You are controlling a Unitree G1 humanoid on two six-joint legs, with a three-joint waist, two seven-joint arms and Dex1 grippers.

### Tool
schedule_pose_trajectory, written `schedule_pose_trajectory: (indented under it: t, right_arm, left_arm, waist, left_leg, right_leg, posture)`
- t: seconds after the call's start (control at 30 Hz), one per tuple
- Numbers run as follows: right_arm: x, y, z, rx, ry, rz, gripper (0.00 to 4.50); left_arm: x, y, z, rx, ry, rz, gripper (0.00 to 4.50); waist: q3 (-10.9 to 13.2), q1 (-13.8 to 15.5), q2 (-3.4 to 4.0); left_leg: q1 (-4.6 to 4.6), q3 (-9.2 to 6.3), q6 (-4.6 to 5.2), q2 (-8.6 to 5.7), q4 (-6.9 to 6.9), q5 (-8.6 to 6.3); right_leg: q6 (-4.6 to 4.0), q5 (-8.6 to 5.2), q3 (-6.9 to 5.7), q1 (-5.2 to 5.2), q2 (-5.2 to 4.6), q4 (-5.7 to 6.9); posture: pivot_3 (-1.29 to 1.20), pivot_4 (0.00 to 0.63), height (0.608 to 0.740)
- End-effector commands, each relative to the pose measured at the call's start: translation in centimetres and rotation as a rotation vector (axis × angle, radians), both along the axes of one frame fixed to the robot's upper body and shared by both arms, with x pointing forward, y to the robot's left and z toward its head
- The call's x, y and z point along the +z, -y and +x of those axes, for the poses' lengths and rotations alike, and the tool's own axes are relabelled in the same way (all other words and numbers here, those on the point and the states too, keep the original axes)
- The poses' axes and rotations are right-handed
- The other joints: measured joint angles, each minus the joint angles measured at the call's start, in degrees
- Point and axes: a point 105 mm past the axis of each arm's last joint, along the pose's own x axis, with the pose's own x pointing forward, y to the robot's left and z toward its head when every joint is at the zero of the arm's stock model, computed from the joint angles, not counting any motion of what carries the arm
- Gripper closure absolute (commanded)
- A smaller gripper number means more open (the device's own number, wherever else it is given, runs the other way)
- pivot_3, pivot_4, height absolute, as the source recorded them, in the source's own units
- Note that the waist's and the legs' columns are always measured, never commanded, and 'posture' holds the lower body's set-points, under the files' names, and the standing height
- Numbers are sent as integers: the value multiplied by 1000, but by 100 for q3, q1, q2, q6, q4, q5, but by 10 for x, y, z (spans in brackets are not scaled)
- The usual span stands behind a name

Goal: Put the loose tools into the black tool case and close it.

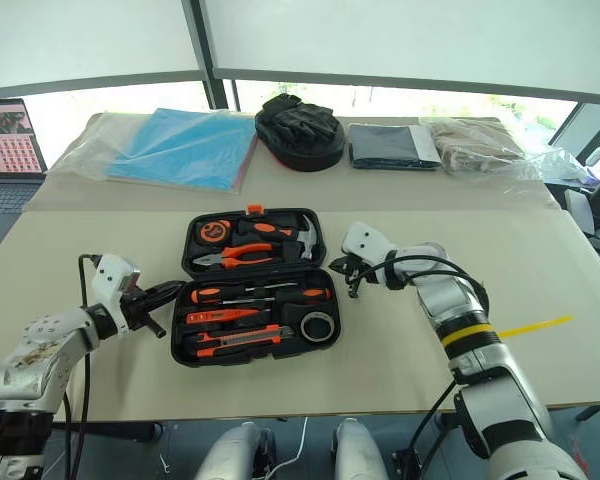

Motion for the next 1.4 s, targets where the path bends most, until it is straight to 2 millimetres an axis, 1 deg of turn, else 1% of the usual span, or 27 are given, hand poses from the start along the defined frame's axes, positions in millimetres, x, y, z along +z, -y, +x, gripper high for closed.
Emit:
schedule_pose_trajectory:
  t: [0.03,0.23,0.3,0.43,0.5,0.57,0.6,0.63,0.7,0.73,0.77,0.8,0.83,0.87,0.9,0.93,0.97,1.0,1.03,1.07,1.1,1.17,1.23,1.3,1.4]
  right_arm:
    - [12,-13,-8,98,10,22,4500]
    - [-3,-13,-43,168,-127,-11,4500]
    - [-4,-12,-49,158,-134,-10,4500]
    - [-7,-6,-50,110,-122,-15,4500]
    - [-8,5,-46,83,-102,-43,4500]
    - [-3,18,-42,50,-80,-48,4500]
    - [-1,21,-41,40,-75,-46,4500]
    - [3,28,-40,11,-83,-35,4500]
    - [8,40,-45,-20,-164,-8,3918]
    - [16,45,-47,-45,-202,29,3684]
    - [23,47,-49,-63,-228,61,3411]
    - [29,49,-50,-81,-252,87,2969]
    - [34,51,-52,-104,-290,106,2700]
    - [37,51,-54,-124,-333,122,2408]
    - [42,52,-53,-173,-391,141,1916]
    - [44,52,-52,-236,-454,140,1669]
    - [46,51,-49,-294,-506,139,1209]
    - [48,48,-46,-336,-542,146,1038]
    - [52,43,-41,-363,-567,174,596]
    - [55,38,-37,-376,-581,193,221]
    - [58,33,-32,-398,-596,213,53]
    - [57,27,-21,-451,-601,220,53]
    - [52,24,-10,-500,-583,205,53]
    - [46,22,-3,-527,-571,186,53]
    - [38,20,3,-555,-563,159,53]
  left_arm:
    - [3,10,2,-52,5,0,4402]
    - [-1,21,1,-123,0,17,4402]
    - [-3,23,0,-138,-5,22,4402]
    - [-5,25,-3,-148,-15,19,4402]
    - [-4,22,-6,-137,-26,5,4402]
    - [-1,14,-9,-99,-36,-19,4402]
    - [0,11,-9,-85,-36,-26,4402]
    - [5,8,-10,-73,-35,-50,4168]
    - [11,-2,-10,-17,-56,-58,3665]
    - [12,-10,-11,11,-96,-49,3272]
    - [14,-16,-11,27,-123,-33,3004]
    - [16,-21,-12,40,-151,-20,2557]
    - [19,-25,-13,50,-182,-23,2278]
    - [23,-26,-14,46,-207,-42,1963]
    - [30,-25,-15,24,-251,-64,1441]
    - [35,-24,-17,5,-296,-80,1182]
    - [36,-23,-16,10,-344,-69,676]
    - [37,-24,-14,24,-381,-57,456]
    - [39,-24,-8,37,-393,-50,78]
    - [41,-22,-3,53,-398,-48,66]
    - [44,-20,5,74,-398,-59,66]
    - [48,-13,19,114,-400,-88,66]
    - [48,-7,28,135,-402,-82,66]
    - [43,-3,31,147,-411,-70,66]
    - [36,-5,36,189,-409,-44,66]
  waist:
    - [0,0,0]
    - [0,34,0]
    - [0,41,0]
    - [0,36,0]
    - [0,36,0]
    - [0,40,0]
    - [0,44,0]
    - [0,44,0]
    - [0,50,-1]
    - [1,58,-2]
    - [2,56,-5]
    - [2,52,-5]
    - [2,47,-5]
    - [2,30,-5]
    - [3,21,-5]
    - [4,5,-6]
    - [4,-5,-6]
    - [4,-9,-6]
    - [4,-11,-6]
    - [4,-13,-6]
    - [4,-6,-7]
    - [3,4,-7]
    - [3,26,-9]
    - [3,21,-10]
    - [3,2,-10]
  left_leg:
    - [0,0,0,1,0,0]
    - [-2,-4,5,-1,-4,-3]
    - [-2,-4,7,-2,-6,-5]
    - [-1,-2,7,-2,-5,-5]
    - [1,-3,5,-2,-4,-4]
    - [2,-3,5,-3,-4,-4]
    - [1,-3,5,-4,-4,-4]
    - [0,-3,6,-4,-4,-4]
    - [-1,-3,6,-4,-4,-4]
    - [-1,-5,6,-4,-3,-4]
    - [-1,-6,5,-3,-2,-4]
    - [-1,-7,4,0,-1,-3]
    - [0,-9,3,1,-2,-2]
    - [1,-10,1,3,-2,-1]
    - [2,-12,0,4,-2,0]
    - [4,-12,-1,5,-2,0]
    - [4,-11,-3,5,-1,2]
    - [3,-10,-5,4,-1,5]
    - [4,-11,-5,4,0,6]
    - [8,-11,-6,3,0,6]
    - [8,-11,-7,1,-1,7]
    - [6,-15,-8,-5,-1,8]
    - [-1,-17,-7,-11,0,8]
    - [-10,-15,-5,-15,-1,7]
    - [-32,-15,0,-18,-2,4]
  right_leg:
    - [0,0,0,0,-1,0]
    - [2,0,-4,2,-6,-3]
    - [2,0,-4,2,-7,-6]
    - [2,0,-2,3,-6,-7]
    - [2,0,-2,4,-6,-5]
    - [2,0,-1,4,-7,-5]
    - [3,-1,-1,4,-8,-6]
    - [3,-1,-1,4,-9,-7]
    - [4,0,-1,3,-8,-7]
    - [4,0,-2,3,-8,-6]
    - [3,0,-2,3,-8,-6]
    - [3,0,-2,2,-5,-4]
    - [2,0,-2,2,-4,-2]
    - [2,0,-3,2,-1,-1]
    - [0,0,-3,2,0,0]
    - [0,0,-3,3,0,2]
    - [-3,2,-2,2,1,4]
    - [-4,2,0,-1,0,4]
    - [-5,3,-1,-2,1,6]
    - [-5,3,0,1,3,8]
    - [-7,4,0,0,5,6]
    - [-8,5,-1,2,13,6]
    - [-7,5,-3,1,11,7]
    - [-2,8,-3,-1,8,3]
    - [11,15,-2,-11,4,4]
  posture:
    - [0,150,740]
    - [0,150,740]
    - [0,150,740]
    - [0,150,740]
    - [0,150,740]
    - [0,150,740]
    - [0,150,740]
    - [0,150,740]
    - [0,150,740]
    - [0,150,740]
    - [0,150,740]
    - [0,150,740]
    - [0,150,740]
    - [0,150,740]
    - [0,150,740]
    - [0,150,740]
    - [0,150,740]
    - [0,150,740]
    - [0,150,740]
    - [0,150,740]
    - [0,150,740]
    - [0,150,740]
    - [0,150,740]
    - [0,150,740]
    - [0,150,740]
